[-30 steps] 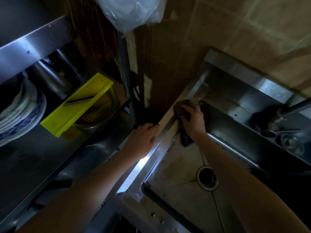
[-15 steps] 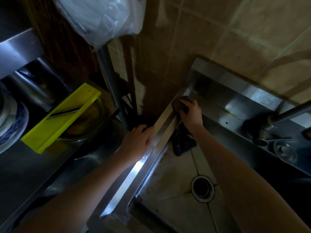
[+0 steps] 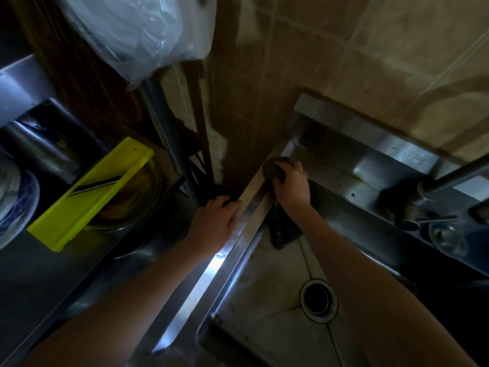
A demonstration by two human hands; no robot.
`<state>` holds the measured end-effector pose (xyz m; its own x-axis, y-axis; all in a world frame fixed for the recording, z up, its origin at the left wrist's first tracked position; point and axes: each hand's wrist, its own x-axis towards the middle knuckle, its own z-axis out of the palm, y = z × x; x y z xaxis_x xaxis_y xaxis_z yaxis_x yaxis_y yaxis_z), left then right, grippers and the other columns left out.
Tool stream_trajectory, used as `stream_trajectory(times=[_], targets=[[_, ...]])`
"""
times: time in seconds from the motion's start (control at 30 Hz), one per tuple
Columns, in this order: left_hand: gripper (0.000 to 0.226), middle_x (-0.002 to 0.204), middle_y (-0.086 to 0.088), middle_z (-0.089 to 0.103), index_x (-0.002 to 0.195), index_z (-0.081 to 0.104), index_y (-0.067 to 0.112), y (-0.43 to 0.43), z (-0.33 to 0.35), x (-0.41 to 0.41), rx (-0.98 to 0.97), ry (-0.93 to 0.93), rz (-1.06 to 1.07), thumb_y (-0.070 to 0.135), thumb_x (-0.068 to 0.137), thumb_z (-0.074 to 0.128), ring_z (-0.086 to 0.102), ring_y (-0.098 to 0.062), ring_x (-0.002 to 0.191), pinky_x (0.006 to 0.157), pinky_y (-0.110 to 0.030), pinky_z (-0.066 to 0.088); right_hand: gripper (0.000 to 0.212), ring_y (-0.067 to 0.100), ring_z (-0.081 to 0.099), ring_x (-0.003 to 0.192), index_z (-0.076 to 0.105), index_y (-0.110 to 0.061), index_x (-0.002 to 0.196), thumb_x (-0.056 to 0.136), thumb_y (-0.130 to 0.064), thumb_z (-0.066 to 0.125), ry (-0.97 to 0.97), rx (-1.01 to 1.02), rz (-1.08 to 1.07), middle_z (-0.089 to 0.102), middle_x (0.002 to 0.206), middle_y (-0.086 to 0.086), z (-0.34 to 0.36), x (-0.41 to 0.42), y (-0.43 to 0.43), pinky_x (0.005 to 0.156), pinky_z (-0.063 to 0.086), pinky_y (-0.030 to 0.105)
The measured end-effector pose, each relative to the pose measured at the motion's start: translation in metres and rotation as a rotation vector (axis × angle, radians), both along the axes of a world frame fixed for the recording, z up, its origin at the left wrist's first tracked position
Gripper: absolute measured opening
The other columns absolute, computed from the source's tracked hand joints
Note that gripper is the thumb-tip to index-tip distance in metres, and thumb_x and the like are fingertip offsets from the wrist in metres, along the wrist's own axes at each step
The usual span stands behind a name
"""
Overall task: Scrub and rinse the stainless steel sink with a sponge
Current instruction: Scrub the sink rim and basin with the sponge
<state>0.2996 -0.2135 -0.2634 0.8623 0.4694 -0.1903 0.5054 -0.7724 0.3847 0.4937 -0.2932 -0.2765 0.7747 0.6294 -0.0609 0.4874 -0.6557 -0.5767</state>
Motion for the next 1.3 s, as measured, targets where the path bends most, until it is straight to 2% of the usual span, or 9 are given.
stream_trajectory(times=[0.23,0.5,0.7,0.83,0.93,1.1,1.3], targets=[[0.041,0.138,-0.007,0.044,0.136,0.045,0.022,0.004,-0.002,0.014,-0.010,-0.038,0.002,0.023,0.095,0.045,0.049,-0.030,0.118,0.095,-0.045,0.043,0.042,0.034,0.039,0.124,0.044,-0.027,0.138,0.096,-0.020,0.047,-0.090,-0.122,0.019,0.035,0.141,0.008,0.006,0.013,0.017,0.092,0.047,0.043],[0.043,0.143,-0.005,0.039,0.139,0.040,0.027,0.008,-0.008,0.026,-0.021,-0.002,0.009,0.025,0.096,0.044,0.043,-0.028,0.124,0.100,-0.044,0.039,0.042,0.036,0.039,0.124,0.042,-0.027,0.139,0.097,-0.020,0.046,0.038,-0.145,-0.118,0.033,0.141,0.009,0.011,0.053,0.035,0.091,0.046,0.046],[0.045,0.142,-0.008,0.039,0.138,0.042,0.027,0.004,-0.005,0.031,-0.023,-0.007,-0.012,0.021,0.094,0.047,0.043,-0.031,0.122,0.099,-0.045,0.039,0.041,0.034,0.036,0.123,0.044,-0.027,0.137,0.097,-0.022,0.047,-0.021,-0.189,-0.121,0.035,0.136,0.007,0.004,0.055,0.002,0.090,0.046,0.048],[0.046,0.148,-0.008,0.030,0.138,0.042,0.026,-0.004,-0.004,0.035,0.004,-0.022,-0.041,0.021,0.093,0.047,0.032,-0.030,0.132,0.105,-0.043,0.032,0.042,0.036,0.033,0.127,0.044,-0.026,0.138,0.096,-0.020,0.047,-0.054,-0.239,-0.165,0.034,0.139,0.008,0.005,0.057,-0.020,0.091,0.047,0.052],[0.047,0.148,-0.005,0.029,0.136,0.044,0.027,-0.010,-0.002,0.042,0.027,-0.031,-0.069,0.018,0.090,0.049,0.029,-0.027,0.133,0.103,-0.043,0.030,0.042,0.037,0.034,0.127,0.045,-0.025,0.137,0.095,-0.020,0.048,-0.055,-0.237,-0.203,0.034,0.139,0.009,0.005,0.057,-0.041,0.091,0.047,0.051],[0.054,0.148,0.005,0.031,0.140,0.034,0.026,-0.017,-0.001,0.053,0.142,-0.029,-0.156,0.019,0.089,0.047,0.035,-0.020,0.130,0.096,-0.040,0.034,0.043,0.037,0.044,0.119,0.046,-0.024,0.136,0.094,-0.021,0.051,-0.045,-0.218,-0.299,0.035,0.139,0.009,0.004,0.063,-0.083,0.089,0.048,0.049],[0.056,0.149,0.005,0.028,0.142,0.027,0.025,-0.015,-0.004,0.067,0.178,0.036,-0.178,0.026,0.089,0.045,0.033,-0.021,0.131,0.099,-0.042,0.032,0.042,0.039,0.038,0.122,0.050,-0.025,0.133,0.092,-0.020,0.053,-0.063,-0.222,-0.397,0.038,0.138,0.010,0.004,0.070,-0.111,0.090,0.045,0.048]])
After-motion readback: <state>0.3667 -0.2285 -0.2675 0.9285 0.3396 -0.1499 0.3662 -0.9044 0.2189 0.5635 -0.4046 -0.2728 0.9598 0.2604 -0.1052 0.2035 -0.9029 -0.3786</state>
